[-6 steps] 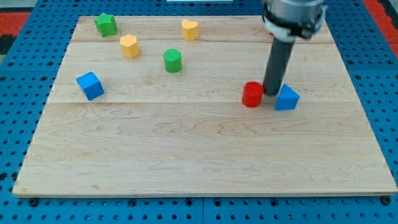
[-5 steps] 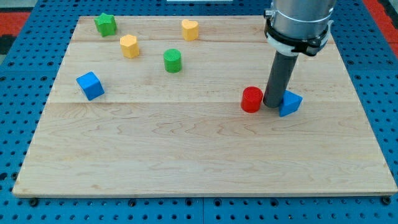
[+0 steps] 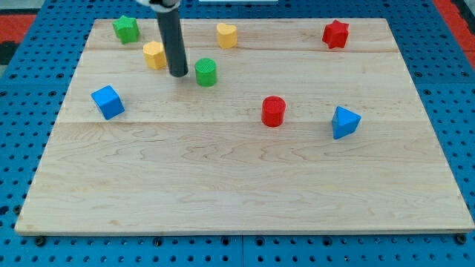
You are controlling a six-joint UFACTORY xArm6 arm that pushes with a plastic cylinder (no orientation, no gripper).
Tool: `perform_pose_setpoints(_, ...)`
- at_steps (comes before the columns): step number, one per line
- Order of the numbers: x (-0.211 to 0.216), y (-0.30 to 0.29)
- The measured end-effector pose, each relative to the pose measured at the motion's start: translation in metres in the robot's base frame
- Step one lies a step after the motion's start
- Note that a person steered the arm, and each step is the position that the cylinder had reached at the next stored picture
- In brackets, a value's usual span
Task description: Slide the green circle above the blue triangle
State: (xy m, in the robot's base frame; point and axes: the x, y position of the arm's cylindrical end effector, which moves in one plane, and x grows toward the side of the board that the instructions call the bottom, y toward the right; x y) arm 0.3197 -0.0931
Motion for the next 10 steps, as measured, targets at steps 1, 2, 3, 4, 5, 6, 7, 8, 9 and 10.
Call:
perform_pose_setpoints(1,0.01,0.086)
perform_pose_setpoints(2,0.017,0.06)
perform_pose_setpoints(3,0.043,0.036)
perform_pose_setpoints(4,0.048,0.114)
perform_pose_setpoints(5,0.048,0.184)
perform_pose_setpoints(6,0.055,0.182)
perform_pose_setpoints(7,0.056,0.229)
perform_pose_setpoints(8,0.059,0.238)
perform_pose_setpoints(9,0.06,0.227)
perform_pose_setpoints(10,0.06,0.222)
